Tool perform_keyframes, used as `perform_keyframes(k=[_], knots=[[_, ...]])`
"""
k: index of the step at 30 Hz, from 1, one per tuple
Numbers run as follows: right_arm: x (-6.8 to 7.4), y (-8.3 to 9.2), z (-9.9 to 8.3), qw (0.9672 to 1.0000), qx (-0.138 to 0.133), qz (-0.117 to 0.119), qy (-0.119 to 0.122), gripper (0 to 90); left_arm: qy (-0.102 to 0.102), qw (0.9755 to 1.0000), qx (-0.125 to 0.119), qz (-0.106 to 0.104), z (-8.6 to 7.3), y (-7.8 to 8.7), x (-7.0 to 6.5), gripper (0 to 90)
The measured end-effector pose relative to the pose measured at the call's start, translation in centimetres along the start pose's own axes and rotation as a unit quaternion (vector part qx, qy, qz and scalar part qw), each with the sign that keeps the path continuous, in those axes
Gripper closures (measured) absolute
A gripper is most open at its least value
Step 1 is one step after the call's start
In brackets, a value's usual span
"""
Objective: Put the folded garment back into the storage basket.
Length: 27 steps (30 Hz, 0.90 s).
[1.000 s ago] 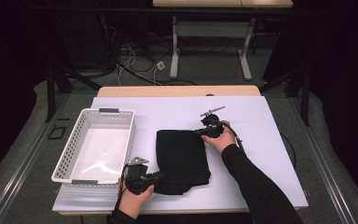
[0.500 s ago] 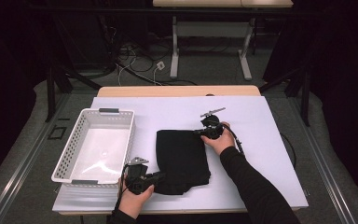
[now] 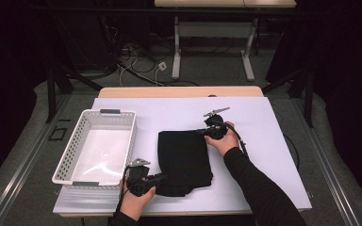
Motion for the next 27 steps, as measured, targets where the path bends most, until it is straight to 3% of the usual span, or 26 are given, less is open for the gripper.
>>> perform_keyframes(k=[27], knots=[[3.1,2.5,0.2,0.9987,-0.026,0.025,0.037,82.0,0.002,1.0,0.0,0.001,0.0,-0.1,0.0,78.7]])
Point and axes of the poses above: each handheld gripper's, and its own axes: y roughly backward along the jaws, z roughly out of its top, x roughly to its left, the point moved 4 cm from there along -y, roughly forward along the jaws, and after that the axes turned 14 degrees about x, right-handed, at the moved point
